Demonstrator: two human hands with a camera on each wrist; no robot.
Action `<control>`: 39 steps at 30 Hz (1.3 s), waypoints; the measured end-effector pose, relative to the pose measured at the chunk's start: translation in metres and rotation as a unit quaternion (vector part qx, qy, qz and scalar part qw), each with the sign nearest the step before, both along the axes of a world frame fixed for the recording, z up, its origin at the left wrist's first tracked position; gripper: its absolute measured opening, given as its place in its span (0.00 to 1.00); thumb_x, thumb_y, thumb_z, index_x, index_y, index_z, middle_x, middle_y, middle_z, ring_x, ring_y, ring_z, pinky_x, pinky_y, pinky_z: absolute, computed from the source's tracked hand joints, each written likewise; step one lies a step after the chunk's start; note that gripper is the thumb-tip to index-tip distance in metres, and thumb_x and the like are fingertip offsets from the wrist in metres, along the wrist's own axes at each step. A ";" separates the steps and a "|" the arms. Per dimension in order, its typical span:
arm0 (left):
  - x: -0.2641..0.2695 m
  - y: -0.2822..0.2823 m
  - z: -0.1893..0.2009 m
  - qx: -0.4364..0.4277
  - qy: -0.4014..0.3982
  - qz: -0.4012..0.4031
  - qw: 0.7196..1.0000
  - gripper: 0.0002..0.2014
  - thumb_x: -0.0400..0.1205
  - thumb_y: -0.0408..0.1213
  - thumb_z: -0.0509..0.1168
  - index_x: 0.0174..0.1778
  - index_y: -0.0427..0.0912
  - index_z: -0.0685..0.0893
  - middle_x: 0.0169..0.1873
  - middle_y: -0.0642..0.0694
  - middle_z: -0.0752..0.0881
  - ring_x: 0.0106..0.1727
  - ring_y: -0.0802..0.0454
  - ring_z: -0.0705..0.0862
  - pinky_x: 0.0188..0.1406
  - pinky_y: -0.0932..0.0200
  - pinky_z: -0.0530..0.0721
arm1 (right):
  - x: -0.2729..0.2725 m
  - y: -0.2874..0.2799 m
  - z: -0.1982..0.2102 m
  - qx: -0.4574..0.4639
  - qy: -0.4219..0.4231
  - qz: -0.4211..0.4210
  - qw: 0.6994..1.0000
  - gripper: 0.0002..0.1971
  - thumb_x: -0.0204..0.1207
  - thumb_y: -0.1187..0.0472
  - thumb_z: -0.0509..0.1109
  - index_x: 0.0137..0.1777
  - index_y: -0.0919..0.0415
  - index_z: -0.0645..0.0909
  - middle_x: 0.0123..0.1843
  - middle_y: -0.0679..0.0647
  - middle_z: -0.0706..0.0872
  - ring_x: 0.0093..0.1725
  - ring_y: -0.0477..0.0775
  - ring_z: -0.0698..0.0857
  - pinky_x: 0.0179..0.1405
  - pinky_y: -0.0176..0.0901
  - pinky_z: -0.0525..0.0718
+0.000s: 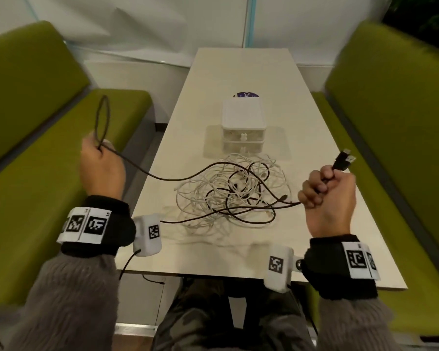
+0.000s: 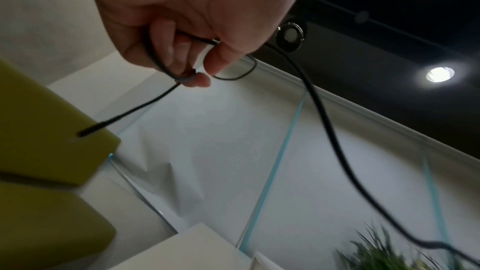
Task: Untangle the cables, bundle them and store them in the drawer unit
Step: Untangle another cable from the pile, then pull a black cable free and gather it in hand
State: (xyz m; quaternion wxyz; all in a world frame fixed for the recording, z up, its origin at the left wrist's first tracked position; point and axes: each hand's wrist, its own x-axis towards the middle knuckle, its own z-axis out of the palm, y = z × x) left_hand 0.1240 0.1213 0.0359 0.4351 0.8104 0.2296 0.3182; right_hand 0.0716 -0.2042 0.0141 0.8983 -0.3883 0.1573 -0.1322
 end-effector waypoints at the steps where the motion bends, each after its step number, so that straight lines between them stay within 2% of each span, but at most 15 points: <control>1: -0.005 0.006 0.003 -0.005 -0.012 0.017 1.000 0.17 0.85 0.35 0.51 0.69 0.35 0.73 0.61 0.32 0.80 0.61 0.36 0.78 0.54 0.51 0.73 | -0.003 -0.003 0.000 -0.002 -0.001 -0.014 1.000 0.15 0.80 0.59 0.47 0.31 0.53 0.63 0.22 0.46 0.60 0.18 0.45 0.55 0.16 0.34 0.53; 5: -0.017 0.049 -0.012 0.011 0.024 0.043 0.999 0.15 0.83 0.33 0.51 0.62 0.38 0.76 0.57 0.32 0.81 0.56 0.36 0.79 0.49 0.50 0.73 | -0.014 -0.009 0.004 0.003 -0.011 -0.070 0.997 0.15 0.80 0.59 0.48 0.30 0.52 0.62 0.22 0.46 0.58 0.19 0.47 0.53 0.17 0.35 0.52; 9: -0.026 0.078 -0.041 0.088 0.227 -0.039 0.969 0.15 0.80 0.23 0.54 0.57 0.35 0.82 0.53 0.26 0.82 0.51 0.30 0.79 0.52 0.40 0.77 | -0.020 0.000 0.015 -0.003 -0.022 -0.060 0.998 0.15 0.80 0.58 0.48 0.30 0.52 0.61 0.22 0.47 0.57 0.20 0.48 0.52 0.18 0.36 0.52; 12: -0.032 0.075 -0.049 0.103 0.282 -0.078 0.951 0.21 0.76 0.19 0.56 0.62 0.41 0.80 0.58 0.24 0.78 0.44 0.35 0.77 0.55 0.39 0.78 | -0.023 0.017 0.022 -0.002 -0.030 -0.028 0.999 0.15 0.80 0.58 0.47 0.30 0.53 0.60 0.22 0.47 0.56 0.20 0.47 0.52 0.18 0.35 0.50; 16: -0.037 0.062 -0.038 0.069 0.350 -0.081 0.931 0.34 0.76 0.21 0.64 0.78 0.42 0.63 0.78 0.30 0.53 0.78 0.35 0.58 0.74 0.44 0.62 | -0.027 0.036 0.026 0.007 -0.032 0.018 0.999 0.15 0.79 0.58 0.47 0.29 0.53 0.60 0.23 0.47 0.55 0.20 0.47 0.51 0.18 0.35 0.50; 19: -0.042 0.046 -0.019 0.159 0.413 -0.150 0.884 0.45 0.75 0.27 0.71 0.82 0.48 0.50 0.82 0.36 0.47 0.82 0.36 0.46 0.78 0.38 0.54 | -0.029 0.046 0.024 0.010 -0.036 0.046 0.998 0.14 0.78 0.58 0.47 0.30 0.53 0.59 0.21 0.47 0.55 0.19 0.46 0.51 0.17 0.34 0.50; 20: -0.042 0.040 -0.015 0.203 0.376 -0.184 0.885 0.44 0.75 0.29 0.70 0.82 0.48 0.50 0.82 0.38 0.49 0.82 0.39 0.46 0.79 0.42 0.51 | -0.030 0.050 0.022 0.009 -0.037 0.054 0.998 0.14 0.78 0.58 0.47 0.30 0.53 0.59 0.21 0.46 0.56 0.18 0.46 0.52 0.17 0.34 0.50; 22: -0.048 0.012 -0.002 0.242 0.182 -0.281 0.911 0.38 0.77 0.38 0.68 0.81 0.45 0.57 0.80 0.46 0.58 0.81 0.50 0.53 0.77 0.60 0.49 | -0.032 0.061 0.017 0.008 -0.037 0.072 0.997 0.13 0.78 0.59 0.47 0.30 0.53 0.59 0.21 0.46 0.56 0.18 0.45 0.52 0.17 0.34 0.50; 24: -0.062 -0.033 0.013 0.164 0.058 -0.406 0.897 0.34 0.76 0.53 0.65 0.78 0.48 0.64 0.75 0.57 0.67 0.76 0.62 0.63 0.74 0.67 0.56 | -0.034 0.075 0.013 0.018 -0.034 0.088 0.995 0.14 0.78 0.60 0.46 0.30 0.54 0.59 0.20 0.45 0.57 0.17 0.44 0.53 0.18 0.34 0.49; 26: -0.074 -0.075 0.009 0.118 0.125 -0.534 0.828 0.31 0.78 0.57 0.64 0.76 0.52 0.66 0.69 0.61 0.75 0.70 0.69 0.70 0.71 0.65 0.64 | -0.035 0.087 0.011 0.029 -0.033 0.095 0.995 0.14 0.79 0.60 0.46 0.30 0.54 0.59 0.20 0.46 0.57 0.17 0.44 0.52 0.19 0.35 0.48; 28: -0.080 -0.108 -0.011 0.159 0.200 -0.600 0.758 0.18 0.82 0.51 0.61 0.66 0.49 0.75 0.53 0.57 0.85 0.53 0.69 0.79 0.61 0.63 0.72 | -0.035 0.090 0.009 0.036 -0.033 0.095 0.994 0.15 0.79 0.60 0.48 0.30 0.55 0.60 0.21 0.47 0.58 0.18 0.45 0.53 0.19 0.36 0.50; 30: -0.080 -0.120 -0.028 0.129 0.200 -0.612 0.754 0.07 0.85 0.44 0.57 0.47 0.49 0.79 0.36 0.54 0.85 0.35 0.69 0.79 0.43 0.70 0.73 | -0.034 0.086 0.005 0.048 -0.036 0.108 0.992 0.15 0.81 0.59 0.50 0.30 0.56 0.62 0.21 0.48 0.60 0.18 0.45 0.56 0.18 0.37 0.53; 32: -0.080 -0.121 -0.035 0.098 0.188 -0.603 0.769 0.12 0.87 0.41 0.54 0.39 0.51 0.77 0.28 0.57 0.78 0.29 0.68 0.75 0.34 0.72 0.69 | -0.032 0.081 -0.002 0.057 -0.047 0.121 0.990 0.16 0.83 0.58 0.51 0.32 0.57 0.65 0.22 0.49 0.65 0.19 0.46 0.61 0.18 0.36 0.62; 36: -0.080 -0.122 -0.039 0.121 0.180 -0.608 0.764 0.14 0.87 0.44 0.52 0.40 0.48 0.79 0.28 0.58 0.76 0.32 0.66 0.75 0.36 0.74 0.70 | -0.030 0.079 -0.015 -0.018 -0.056 0.119 0.991 0.17 0.88 0.56 0.50 0.37 0.60 0.68 0.27 0.52 0.75 0.27 0.50 0.76 0.31 0.39 0.78; 39: -0.076 -0.115 -0.044 0.135 0.204 -0.601 0.761 0.17 0.87 0.47 0.51 0.44 0.45 0.82 0.28 0.54 0.75 0.32 0.61 0.74 0.35 0.70 0.70 | -0.030 0.079 -0.018 -0.020 -0.046 0.108 0.993 0.18 0.88 0.57 0.50 0.37 0.61 0.69 0.27 0.51 0.76 0.27 0.50 0.77 0.38 0.42 0.84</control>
